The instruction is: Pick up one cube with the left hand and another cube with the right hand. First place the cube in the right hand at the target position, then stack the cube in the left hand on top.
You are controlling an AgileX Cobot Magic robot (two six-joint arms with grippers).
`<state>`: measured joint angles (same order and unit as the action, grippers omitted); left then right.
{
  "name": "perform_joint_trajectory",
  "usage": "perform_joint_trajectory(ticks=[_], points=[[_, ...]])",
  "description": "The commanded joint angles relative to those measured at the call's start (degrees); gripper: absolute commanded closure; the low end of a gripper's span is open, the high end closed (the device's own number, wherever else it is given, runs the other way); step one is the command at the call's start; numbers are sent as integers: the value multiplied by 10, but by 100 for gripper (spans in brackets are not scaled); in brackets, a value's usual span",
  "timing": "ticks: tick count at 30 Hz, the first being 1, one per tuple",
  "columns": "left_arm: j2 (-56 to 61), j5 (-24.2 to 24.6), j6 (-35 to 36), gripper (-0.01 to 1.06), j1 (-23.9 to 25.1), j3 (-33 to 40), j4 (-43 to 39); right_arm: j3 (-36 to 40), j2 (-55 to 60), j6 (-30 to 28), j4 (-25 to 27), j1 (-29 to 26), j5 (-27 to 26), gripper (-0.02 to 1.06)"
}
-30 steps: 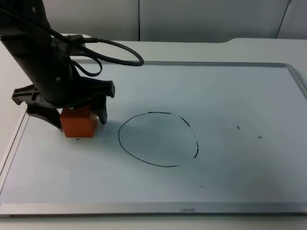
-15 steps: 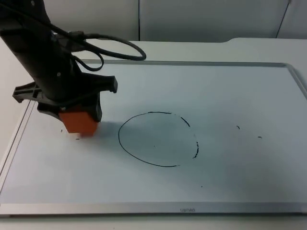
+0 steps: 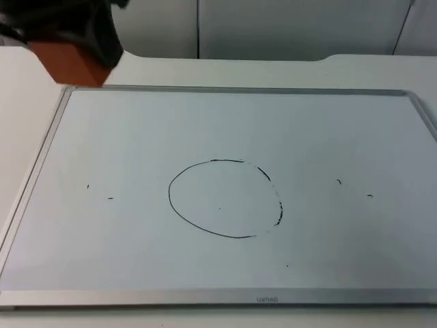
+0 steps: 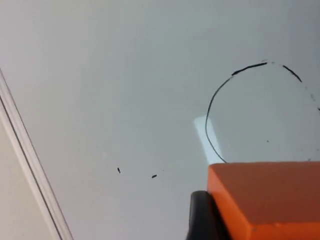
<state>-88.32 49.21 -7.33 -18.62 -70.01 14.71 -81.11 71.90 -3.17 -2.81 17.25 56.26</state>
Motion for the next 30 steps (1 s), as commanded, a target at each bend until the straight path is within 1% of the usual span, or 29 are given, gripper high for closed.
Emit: perform_joint_trajectory(ticks=[1,2,4,5,9,10,12,14,19,21,24,28,30], points=[[31,26,-3,104,-5,-1,-8,-9,24,-24,28,3,2,105],[55,44,-3,104,-5,1,-13,-17,54,-31,28,14,15,105],[76,72,-3,104,-5,1,-16,-26,92,-34,24,39,23,105],[76,72,-3,104,-5,1,-16,-26,92,-34,24,39,23,105],[106,105,-13,105,-5,1,-16,-26,172,-26,-1,100,7,105],[106,105,-13,105,-5,1,-16,-26,172,-26,-1,100,7,105],[114,120,-15,105,-5,1,-19,-26,219,-26,1,117,7,105],[122,135,-17,105,-5,1,-21,-26,270,-17,1,135,-6,105],[125,150,-17,105,-5,1,-23,-26,321,-16,1,155,-15,105],[125,157,-21,105,-5,1,-25,-26,355,-13,-1,170,-29,105],[125,160,-27,105,-5,1,-26,-28,373,-9,-1,179,-39,105],[125,160,-29,105,-5,1,-31,-70,429,-7,-1,206,-35,105],[125,160,-33,105,-5,1,-31,-83,440,-2,-1,209,-33,105]])
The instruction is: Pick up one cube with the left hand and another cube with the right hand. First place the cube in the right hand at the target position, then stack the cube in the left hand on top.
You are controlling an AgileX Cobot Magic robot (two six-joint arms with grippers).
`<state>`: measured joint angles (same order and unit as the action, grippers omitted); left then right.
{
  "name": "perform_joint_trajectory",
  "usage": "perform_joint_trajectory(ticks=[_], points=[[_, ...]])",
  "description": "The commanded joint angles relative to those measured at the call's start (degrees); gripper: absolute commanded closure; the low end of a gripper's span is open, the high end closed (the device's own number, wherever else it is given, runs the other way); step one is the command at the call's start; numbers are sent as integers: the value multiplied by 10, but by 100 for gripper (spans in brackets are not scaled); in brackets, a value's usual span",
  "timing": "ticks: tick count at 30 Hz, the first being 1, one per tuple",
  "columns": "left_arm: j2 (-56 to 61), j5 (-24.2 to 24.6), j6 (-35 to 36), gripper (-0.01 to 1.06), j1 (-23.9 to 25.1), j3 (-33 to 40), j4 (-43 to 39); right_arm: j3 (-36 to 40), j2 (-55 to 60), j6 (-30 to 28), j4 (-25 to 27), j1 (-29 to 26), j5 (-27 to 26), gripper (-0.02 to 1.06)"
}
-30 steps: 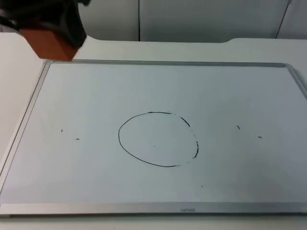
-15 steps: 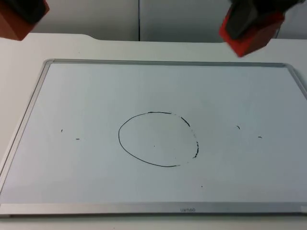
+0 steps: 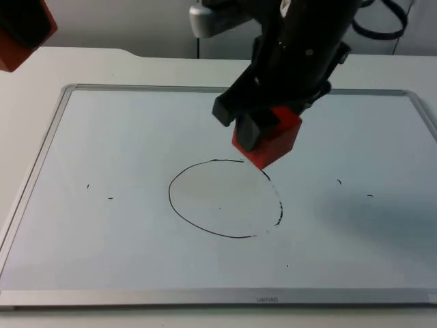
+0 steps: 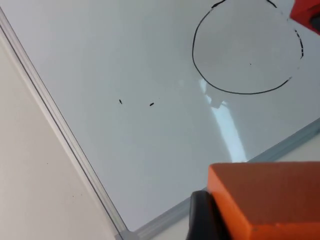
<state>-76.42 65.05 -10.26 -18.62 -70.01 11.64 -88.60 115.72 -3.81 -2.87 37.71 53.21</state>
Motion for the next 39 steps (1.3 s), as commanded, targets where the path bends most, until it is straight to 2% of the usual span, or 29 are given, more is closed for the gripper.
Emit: perform_joint_trajectory(ticks=[1,6,14,27,38,39], points=[[6,1,-3,105,-5,1,0,-19,13,4,0,10,2,105],[6,1,-12,105,-5,1,-2,-53,62,4,1,21,15,105],[6,-2,-14,105,-5,1,-2,-57,103,8,2,21,8,105],[6,-3,-14,105,-5,1,-2,-57,131,8,2,21,-24,105],[6,-3,-14,105,-5,1,3,-57,131,6,4,21,-27,105],[6,-3,-14,105,-5,1,4,-57,131,-1,18,21,-27,105]])
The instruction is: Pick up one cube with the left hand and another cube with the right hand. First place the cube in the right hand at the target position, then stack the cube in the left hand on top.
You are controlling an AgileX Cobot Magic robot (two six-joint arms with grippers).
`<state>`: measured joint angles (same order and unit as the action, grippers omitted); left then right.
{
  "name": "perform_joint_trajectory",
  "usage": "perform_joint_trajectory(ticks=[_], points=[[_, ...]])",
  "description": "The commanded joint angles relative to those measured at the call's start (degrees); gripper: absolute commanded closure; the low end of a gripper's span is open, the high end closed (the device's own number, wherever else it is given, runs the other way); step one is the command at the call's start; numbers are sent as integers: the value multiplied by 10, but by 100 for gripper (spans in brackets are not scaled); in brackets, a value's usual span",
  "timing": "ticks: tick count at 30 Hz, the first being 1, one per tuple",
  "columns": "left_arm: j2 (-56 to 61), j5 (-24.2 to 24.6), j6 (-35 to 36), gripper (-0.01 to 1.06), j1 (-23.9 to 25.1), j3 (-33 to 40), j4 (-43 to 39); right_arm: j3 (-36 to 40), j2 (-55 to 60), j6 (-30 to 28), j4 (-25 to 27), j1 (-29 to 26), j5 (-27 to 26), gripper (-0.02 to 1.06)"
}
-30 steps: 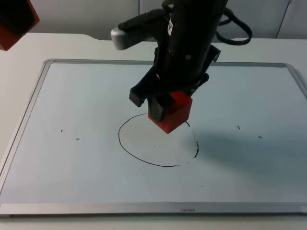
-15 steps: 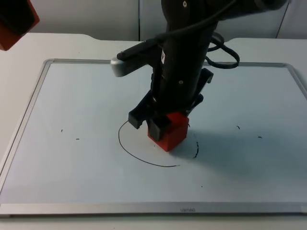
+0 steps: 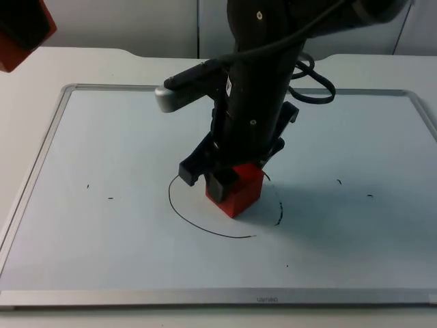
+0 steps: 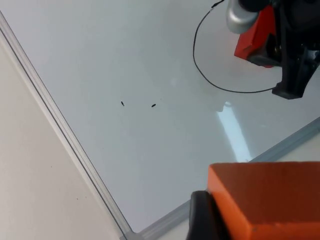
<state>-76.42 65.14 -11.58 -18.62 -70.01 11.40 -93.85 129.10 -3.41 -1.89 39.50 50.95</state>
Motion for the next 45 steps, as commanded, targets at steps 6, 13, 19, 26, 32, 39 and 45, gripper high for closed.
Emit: perform_joint_trajectory(ticks=[6,13,19,26,32,39,45], points=[[6,-4,-1,105,-5,1,6,-4,-3,-19,35,3,-6,91],[6,-3,-1,105,-5,1,6,-4,-3,-4,19,3,-8,56],[6,-1,-1,105,-5,1,9,-4,-3,-4,19,3,-24,51],[6,6,-1,105,-5,1,13,-4,-3,0,19,3,-15,19],[6,6,-1,105,-5,1,17,-4,-28,-2,16,3,1,18],[6,6,-1,105,-5,1,24,-4,-178,-14,1,3,-1,18],[6,0,-1,105,-5,1,38,-3,-312,-14,-27,3,-4,18]])
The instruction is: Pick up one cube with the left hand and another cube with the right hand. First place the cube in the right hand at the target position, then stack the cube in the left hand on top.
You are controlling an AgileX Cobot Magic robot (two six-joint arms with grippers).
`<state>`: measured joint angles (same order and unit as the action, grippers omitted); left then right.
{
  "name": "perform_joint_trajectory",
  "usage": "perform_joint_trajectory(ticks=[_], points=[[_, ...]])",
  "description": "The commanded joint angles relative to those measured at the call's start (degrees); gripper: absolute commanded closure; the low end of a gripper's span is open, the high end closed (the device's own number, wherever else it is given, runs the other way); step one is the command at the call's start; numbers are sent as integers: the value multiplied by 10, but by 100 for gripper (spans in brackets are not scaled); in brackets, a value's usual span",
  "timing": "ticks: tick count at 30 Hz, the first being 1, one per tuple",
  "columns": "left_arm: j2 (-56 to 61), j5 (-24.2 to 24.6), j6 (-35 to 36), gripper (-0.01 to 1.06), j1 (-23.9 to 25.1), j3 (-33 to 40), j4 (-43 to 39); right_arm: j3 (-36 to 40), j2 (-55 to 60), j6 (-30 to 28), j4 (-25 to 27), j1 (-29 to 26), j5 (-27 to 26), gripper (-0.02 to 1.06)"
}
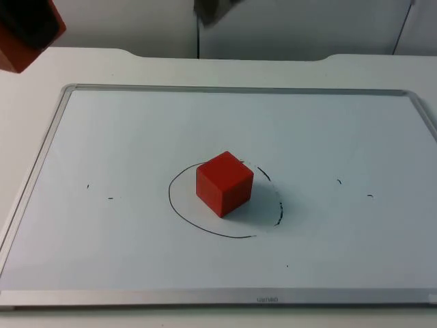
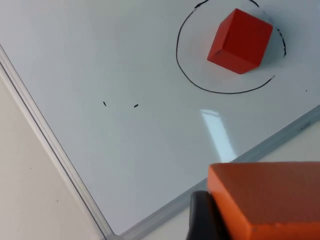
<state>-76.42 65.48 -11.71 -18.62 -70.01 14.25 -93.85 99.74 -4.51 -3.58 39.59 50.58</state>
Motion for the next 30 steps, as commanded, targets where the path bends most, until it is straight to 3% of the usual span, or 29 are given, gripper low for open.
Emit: perform_joint_trajectory(ticks=[1,5,13,19,23,30], points=[[6,-9,0,105,-5,1,10,-3,-48,-3,-12,2,-1,18],[-7,-28,-14,105,-12,1,31,23,-171,-3,-14,2,-22,18],[-105,-128,-17,105,-111,-9,16,169,-433,-3,-32,2,-39,18],[-190,-127,-17,105,-132,-67,5,260,-559,27,-58,2,-39,18],[-268,-123,-17,105,-143,-130,0,316,-650,50,-98,2,8,18],[-338,-133,-17,105,-161,-153,-15,332,-704,63,-120,2,56,18]])
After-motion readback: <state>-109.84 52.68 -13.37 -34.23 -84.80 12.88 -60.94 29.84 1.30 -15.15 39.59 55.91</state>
